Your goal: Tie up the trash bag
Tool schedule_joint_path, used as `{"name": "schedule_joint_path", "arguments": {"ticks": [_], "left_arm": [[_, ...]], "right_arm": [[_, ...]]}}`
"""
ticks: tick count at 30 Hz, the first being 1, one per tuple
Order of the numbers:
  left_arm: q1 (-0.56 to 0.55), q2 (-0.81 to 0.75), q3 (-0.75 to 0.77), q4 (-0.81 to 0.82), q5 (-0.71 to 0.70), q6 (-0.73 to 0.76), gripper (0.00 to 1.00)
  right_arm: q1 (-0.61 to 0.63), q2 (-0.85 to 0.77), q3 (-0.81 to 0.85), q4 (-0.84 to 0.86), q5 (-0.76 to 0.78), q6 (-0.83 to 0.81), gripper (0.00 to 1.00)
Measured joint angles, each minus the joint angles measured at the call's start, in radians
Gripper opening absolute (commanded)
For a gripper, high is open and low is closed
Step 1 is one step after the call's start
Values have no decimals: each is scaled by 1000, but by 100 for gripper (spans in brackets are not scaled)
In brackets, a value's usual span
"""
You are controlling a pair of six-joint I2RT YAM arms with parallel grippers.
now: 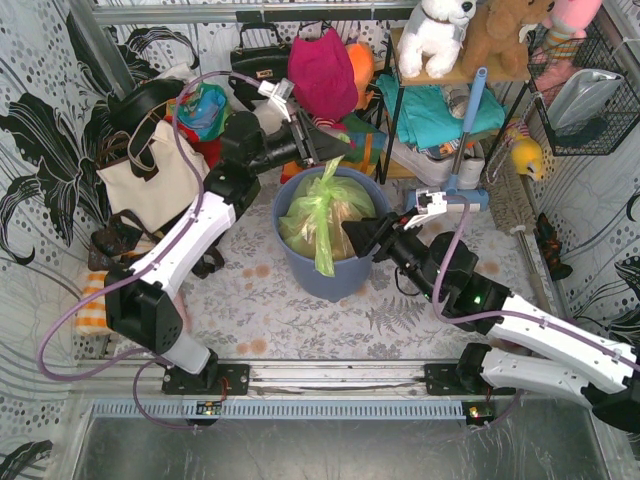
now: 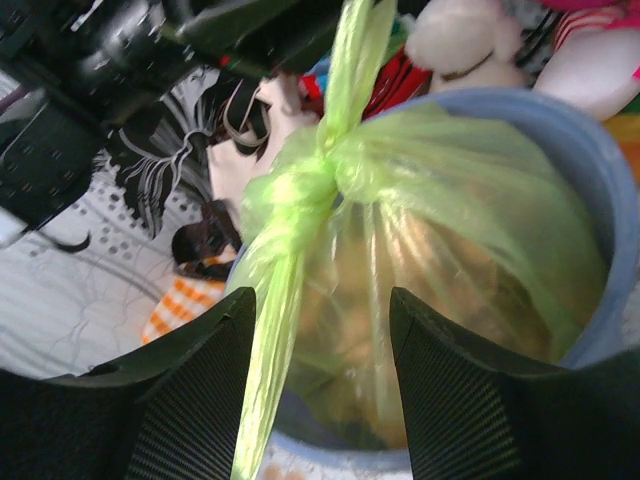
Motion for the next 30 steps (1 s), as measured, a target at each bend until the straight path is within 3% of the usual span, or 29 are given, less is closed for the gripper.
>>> {"name": "schedule_joint_path", "arguments": {"ticks": [6,13,22,30], "left_arm": [[25,-92,-64,-6,-1,1,44],[39,-148,-74,-8,-3,7,45],[42,-152,-76,-16,-2,8,45],[42,-160,-76,-19,-2,8,45]], "right_arm": [[0,84,0,229,100,-179,56],[0,255,21,534,97,-484,57],[0,412,77,731,98,-737,51],[-1,496,101,842,111,-868,43]]}}
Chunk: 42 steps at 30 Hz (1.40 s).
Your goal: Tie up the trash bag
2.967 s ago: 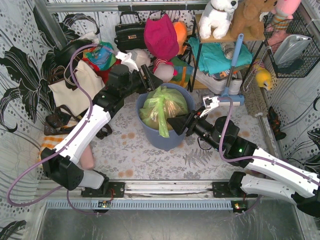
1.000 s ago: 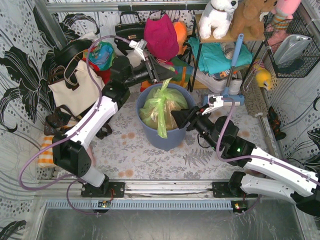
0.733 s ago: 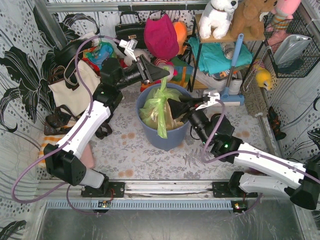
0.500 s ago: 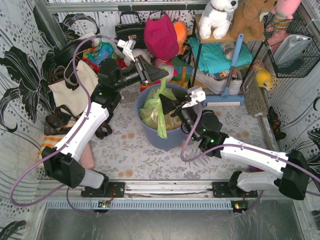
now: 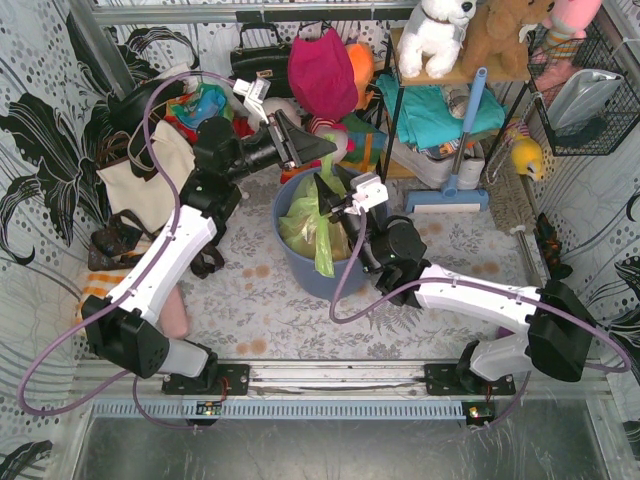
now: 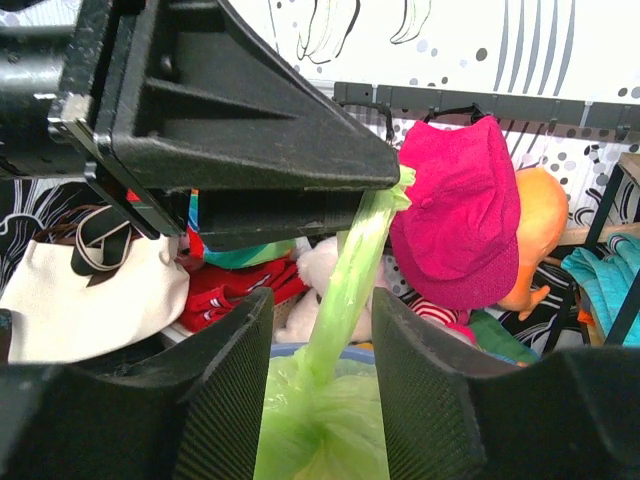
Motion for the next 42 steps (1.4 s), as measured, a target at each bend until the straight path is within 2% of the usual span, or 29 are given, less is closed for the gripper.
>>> {"name": "schedule_joint_path", "arguments": {"ticks": [3,9,14,20,26,32,42], "left_arm": [[0,-9,0,-1,0,0,45],[0,-16,-1,-1,0,3,46],[0,-21,-13,-2,0,8,49],[0,-26,-23,-34,-3,21,58],[5,-25,-29,-32,3,12,59],[7,-5,-29,51,48,-35,57],[8,69,-29,254,183,-194,56]], "right_arm": [[-5,21,6,22,0,-21,33],[-20,45,11,61,0,-49,0],[-21,50,13,82,-2,-61,0],[-21,50,13,103,-47,-61,0],[-21,50,13,103,-91,-61,0],[-21,50,13,103,-107,-60,0],[-21,50,13,103,-107,-57,0]]}}
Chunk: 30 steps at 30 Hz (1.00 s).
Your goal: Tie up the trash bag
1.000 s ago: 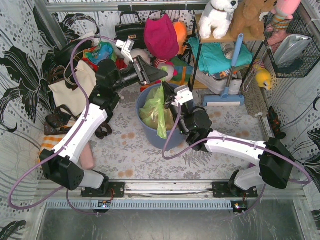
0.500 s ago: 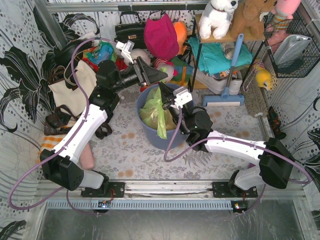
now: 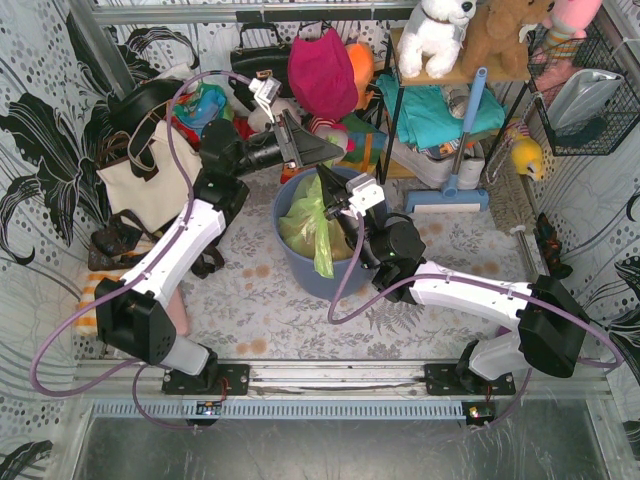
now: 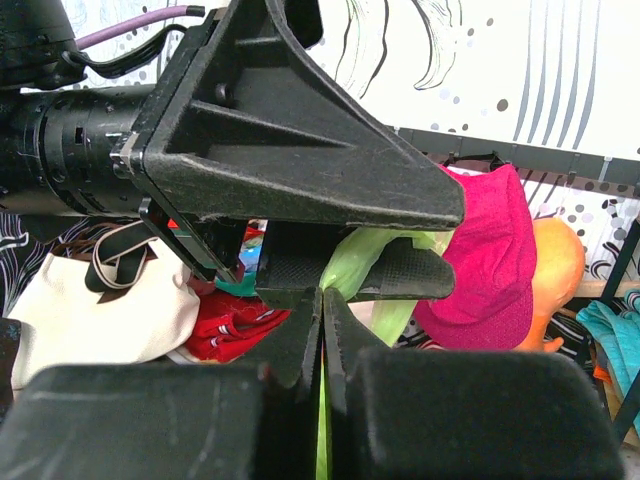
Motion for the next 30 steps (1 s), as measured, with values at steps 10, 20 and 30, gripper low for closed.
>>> {"name": "schedule_joint_path", "arguments": {"ticks": [10,20,30], "left_arm": [[13,1,0,42,58,-23,56],[18,50,2,313,79,-226,47],[24,49,2,280,73,-191,15]], "right_arm": [[0,0,0,0,-6,0,0],[0,-24,-44,7,-23,31,0],[0,-166,-60,-157,-41,129,42]]}}
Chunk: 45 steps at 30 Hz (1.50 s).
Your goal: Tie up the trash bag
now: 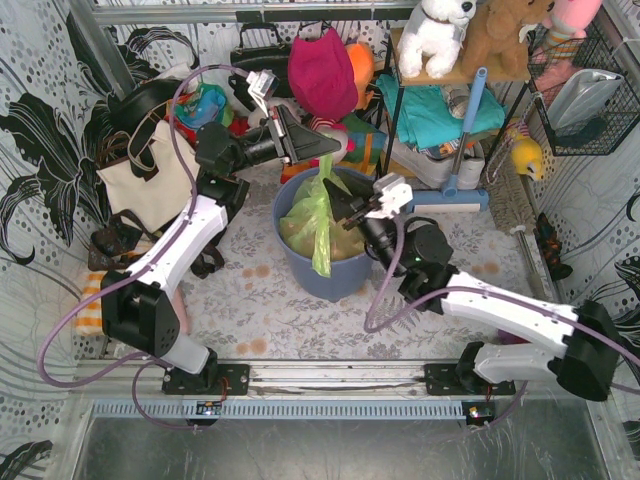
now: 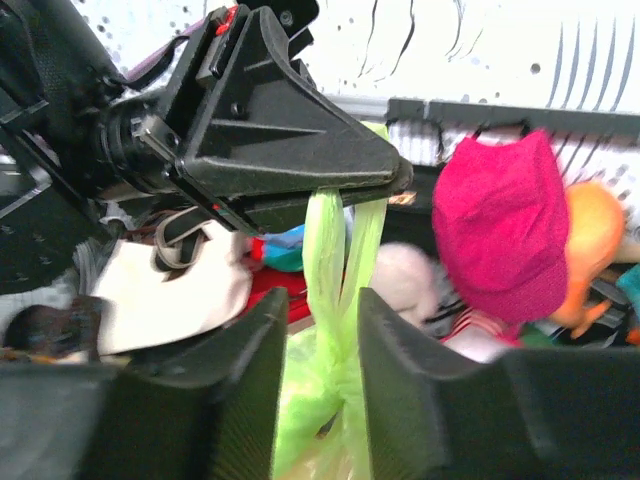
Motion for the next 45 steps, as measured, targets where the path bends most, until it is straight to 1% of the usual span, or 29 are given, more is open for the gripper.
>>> {"name": "schedule_joint_path", "arguments": {"ticks": [1,3,6,10,14,17,22,25,27,36,45], "left_arm": [[1,-4,0,-22,-4,18,14],[2,-15,-2,-70,-13,53,12],[6,-36,-2,-150,-28,117,11],[13,-68,-2,-267,-64,210,10],[13,-90,-2,-393,-113,314,10],[14,-98,-6,-469,-148,376,10],[17,-99,-30,-565,-193,445,10],[19,-99,-42,-606,-211,471,10],[19,-99,-47,-623,-219,484,10],[19,-99,-65,-670,-252,520,10],[19,-99,-75,-687,-263,528,10]], "right_arm": [[0,-30,2,-53,-1,27,46],[0,-90,19,-183,-2,99,50],[0,-152,84,-404,-4,249,51],[0,-200,149,-655,-28,483,50],[0,-206,162,-851,-75,698,50],[0,-192,162,-968,-121,823,50],[0,-169,162,-1073,-182,943,48],[-2,-158,172,-1086,-204,976,43],[-3,-155,172,-1088,-219,992,41],[-3,-164,172,-1106,-266,1035,44],[-3,-270,172,-1212,-265,1056,42]]}}
